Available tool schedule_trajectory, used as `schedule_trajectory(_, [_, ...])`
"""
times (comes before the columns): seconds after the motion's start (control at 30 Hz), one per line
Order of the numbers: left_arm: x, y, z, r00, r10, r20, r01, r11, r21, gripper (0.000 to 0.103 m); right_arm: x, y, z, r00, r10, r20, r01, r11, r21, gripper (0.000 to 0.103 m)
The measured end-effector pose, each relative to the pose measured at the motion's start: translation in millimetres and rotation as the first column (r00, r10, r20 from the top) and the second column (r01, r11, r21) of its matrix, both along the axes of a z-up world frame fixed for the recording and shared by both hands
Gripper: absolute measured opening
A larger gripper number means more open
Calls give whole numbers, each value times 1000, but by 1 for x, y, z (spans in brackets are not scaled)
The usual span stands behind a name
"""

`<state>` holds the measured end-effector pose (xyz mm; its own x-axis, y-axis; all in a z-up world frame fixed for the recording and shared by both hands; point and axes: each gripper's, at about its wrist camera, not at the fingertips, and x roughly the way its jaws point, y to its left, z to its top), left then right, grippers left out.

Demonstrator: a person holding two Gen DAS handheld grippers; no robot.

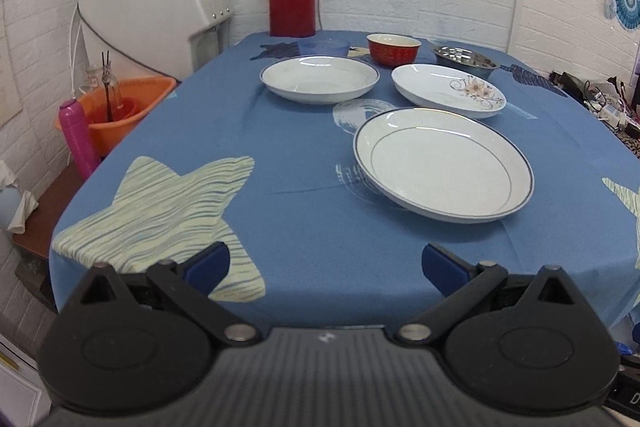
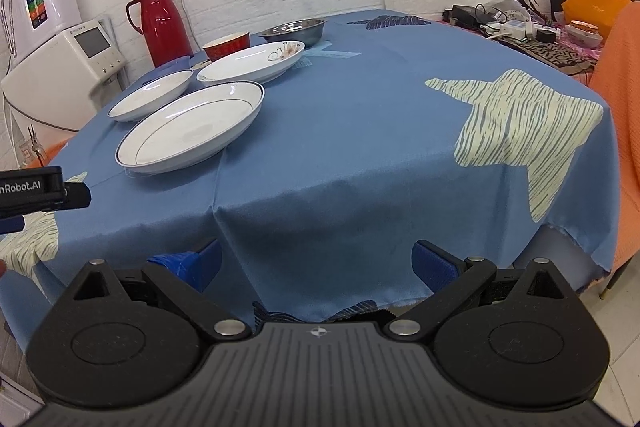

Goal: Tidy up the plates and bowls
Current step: 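Move both tools toward the large white gold-rimmed plate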

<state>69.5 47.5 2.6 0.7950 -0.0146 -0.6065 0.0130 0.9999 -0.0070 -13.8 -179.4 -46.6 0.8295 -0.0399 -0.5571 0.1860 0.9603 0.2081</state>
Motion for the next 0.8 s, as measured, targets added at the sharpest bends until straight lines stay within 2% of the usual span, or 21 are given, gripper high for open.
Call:
schedule_trajectory(0.1, [21,5,5,1000,-4,-20,4,1000,-12,102,19,-4,11,1000,22,-14,-22,1000,1,89])
schedule_trajectory(0.27, [63,18,12,995,-56,-87,50,996,-70,102,70,0,47,998,57,9,-56,996,-76,89])
schedule_trajectory(0.33, [79,24,12,990,-67,-121,56,994,-94,102,98,4,53,996,85,-21,-86,991,-98,89])
schedule_trajectory(0.53, [118,25,2,978,-89,-186,74,994,-86,102,167,18,45,976,153,-153,-166,983,-77,89])
schedule_trajectory(0.8, [147,7,-11,966,-158,-206,144,986,-79,102,204,30,35,953,164,-254,-195,976,-101,89])
